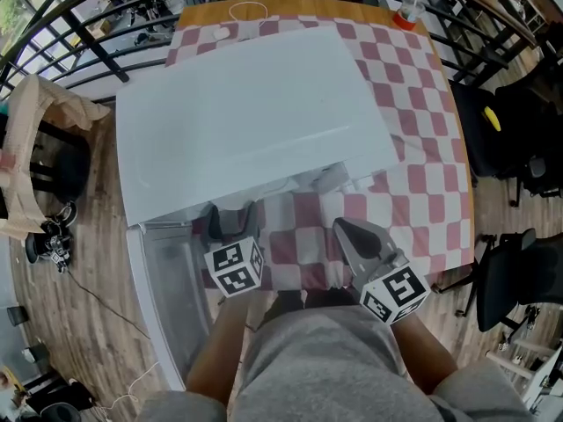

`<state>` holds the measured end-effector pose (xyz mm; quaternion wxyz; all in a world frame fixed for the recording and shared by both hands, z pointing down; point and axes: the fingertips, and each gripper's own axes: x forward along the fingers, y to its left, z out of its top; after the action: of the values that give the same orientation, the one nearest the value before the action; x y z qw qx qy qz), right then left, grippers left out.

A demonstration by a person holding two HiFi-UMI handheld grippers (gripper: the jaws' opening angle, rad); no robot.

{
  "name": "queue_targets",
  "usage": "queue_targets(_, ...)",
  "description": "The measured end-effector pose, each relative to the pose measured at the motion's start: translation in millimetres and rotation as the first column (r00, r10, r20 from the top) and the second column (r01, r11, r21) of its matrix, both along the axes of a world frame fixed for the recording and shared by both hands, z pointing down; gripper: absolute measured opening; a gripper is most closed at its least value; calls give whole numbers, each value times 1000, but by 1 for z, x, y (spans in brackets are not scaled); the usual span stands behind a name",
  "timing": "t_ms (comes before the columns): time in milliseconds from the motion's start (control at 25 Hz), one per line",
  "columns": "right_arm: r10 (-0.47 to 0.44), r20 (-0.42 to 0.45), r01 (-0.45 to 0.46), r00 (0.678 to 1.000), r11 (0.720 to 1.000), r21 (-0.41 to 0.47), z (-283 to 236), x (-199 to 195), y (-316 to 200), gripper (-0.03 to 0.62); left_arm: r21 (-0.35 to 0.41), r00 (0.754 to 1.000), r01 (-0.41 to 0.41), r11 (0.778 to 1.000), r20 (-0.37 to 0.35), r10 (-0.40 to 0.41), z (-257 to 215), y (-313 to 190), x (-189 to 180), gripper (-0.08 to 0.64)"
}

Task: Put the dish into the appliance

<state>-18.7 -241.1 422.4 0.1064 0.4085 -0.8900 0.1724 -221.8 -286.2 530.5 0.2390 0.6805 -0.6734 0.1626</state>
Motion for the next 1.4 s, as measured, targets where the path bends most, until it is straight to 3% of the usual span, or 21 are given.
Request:
queue_targets(280, 2, 0, -2, 1000, 1000, 1, -1, -1, 0, -2, -37, 999, 25, 999, 30, -24, -2, -10, -8, 353)
queue_targets(480, 13, -3, -13, 1000, 1000, 25, -6, 0, -3, -2, -56, 999, 34, 998, 41, -31, -5, -15, -8, 292)
queue_targets(640, 24, -13, -23, 1000, 999, 45, -12, 7, 0, 0, -31, 998, 61, 998, 14, -61, -12, -4, -11, 155)
queue_targets(760, 42, -26, -41, 999, 998, 55, -17, 15, 2, -1, 8, 998, 66, 998, -7, -66, -24, 9, -14, 97)
queue_targets(880, 81, 35, -83, 996, 996, 40, -30, 22, 5, -1, 44, 998, 63, 997, -24, -62, -38, 24, -16, 18)
queue_targets(1000, 113, 46, -116, 993, 991, 67, -46, 30, 9, -2, 82, 998, 15, 996, -67, -10, -50, 38, -6, 11)
queue_targets(1120, 131, 41, -134, 991, 985, 105, -63, 35, 17, 0, 115, 996, -50, 992, -63, 58, -58, 52, 6, 11)
queue_targets(1280, 133, 38, -137, 990, 982, 131, -76, 35, 29, 0, 139, 987, -70, 988, -135, 89, -72, 69, 18, 11)
queue_targets(1400, 127, 22, -128, 992, 982, 140, -79, 38, 38, 0, 159, 984, -92, 983, -138, 115, -84, 85, 26, 11)
